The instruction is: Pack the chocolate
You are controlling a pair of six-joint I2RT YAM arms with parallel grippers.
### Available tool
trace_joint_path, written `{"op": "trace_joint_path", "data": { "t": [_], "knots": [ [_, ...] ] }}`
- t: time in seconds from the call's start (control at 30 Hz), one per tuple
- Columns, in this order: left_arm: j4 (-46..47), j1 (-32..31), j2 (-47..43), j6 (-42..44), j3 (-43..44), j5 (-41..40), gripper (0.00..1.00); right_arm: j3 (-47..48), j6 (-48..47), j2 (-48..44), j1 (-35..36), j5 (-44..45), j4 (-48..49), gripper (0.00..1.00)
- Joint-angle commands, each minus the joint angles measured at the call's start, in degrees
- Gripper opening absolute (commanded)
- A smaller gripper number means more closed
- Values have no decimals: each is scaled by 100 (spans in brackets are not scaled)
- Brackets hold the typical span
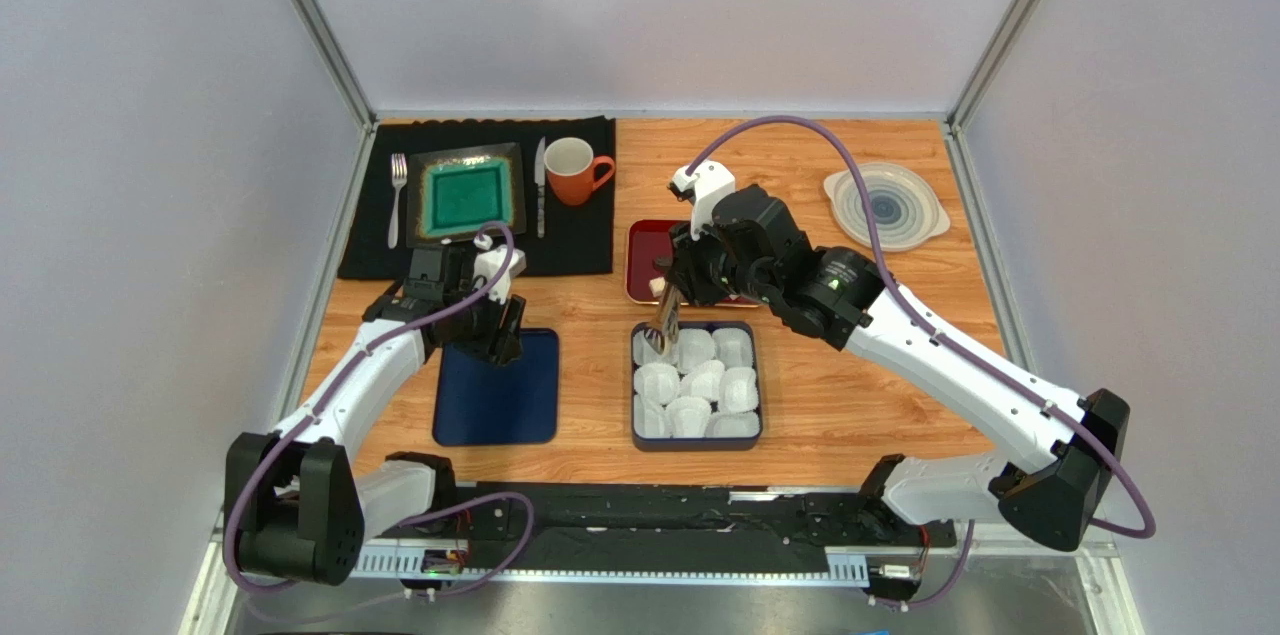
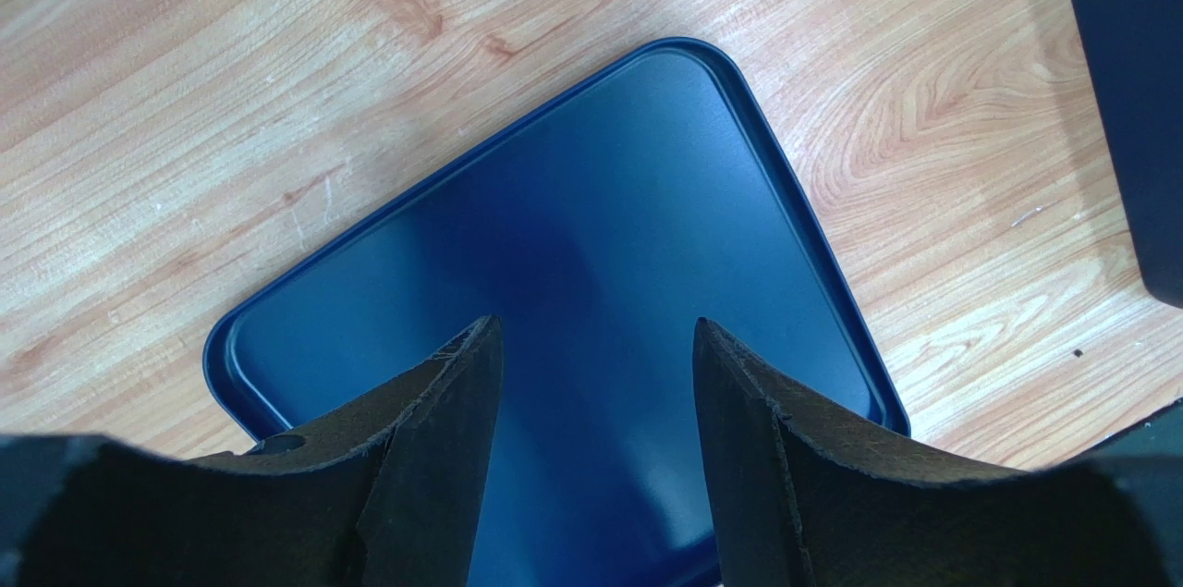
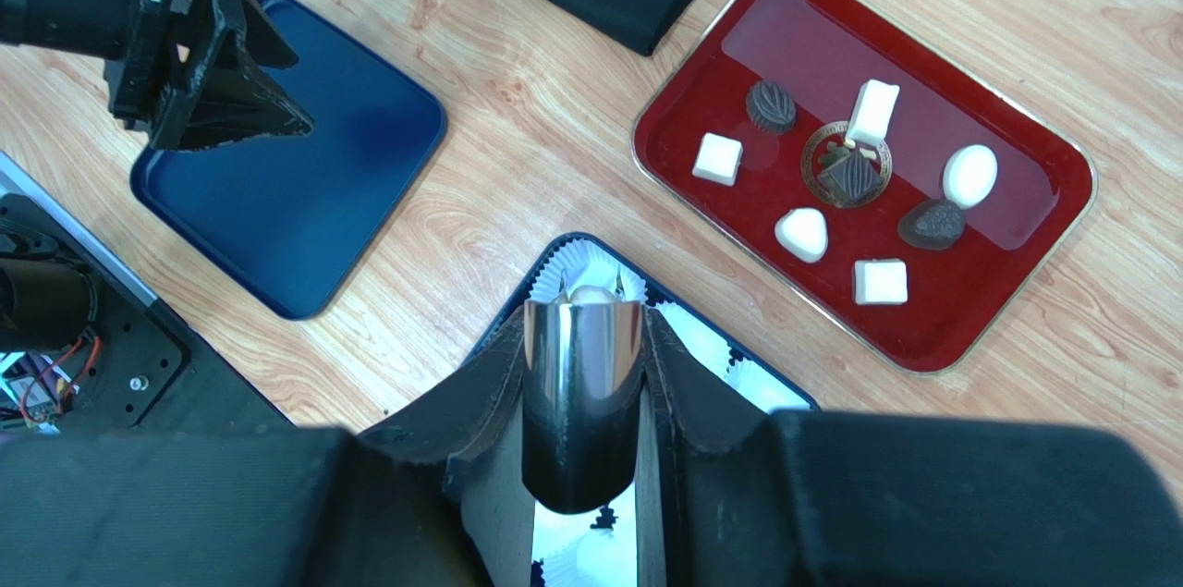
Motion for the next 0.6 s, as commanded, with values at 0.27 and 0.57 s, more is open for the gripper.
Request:
{"op": "trace_joint_path", "data": {
  "t": [0.27, 0.57],
  "knots": [
    [-7, 8, -202, 145, 12, 97, 61, 290, 31, -31, 25, 2, 349, 36],
    [-25, 8, -211, 145, 21, 123, 61, 334, 13, -39, 25, 20, 323, 37]
  ]
}}
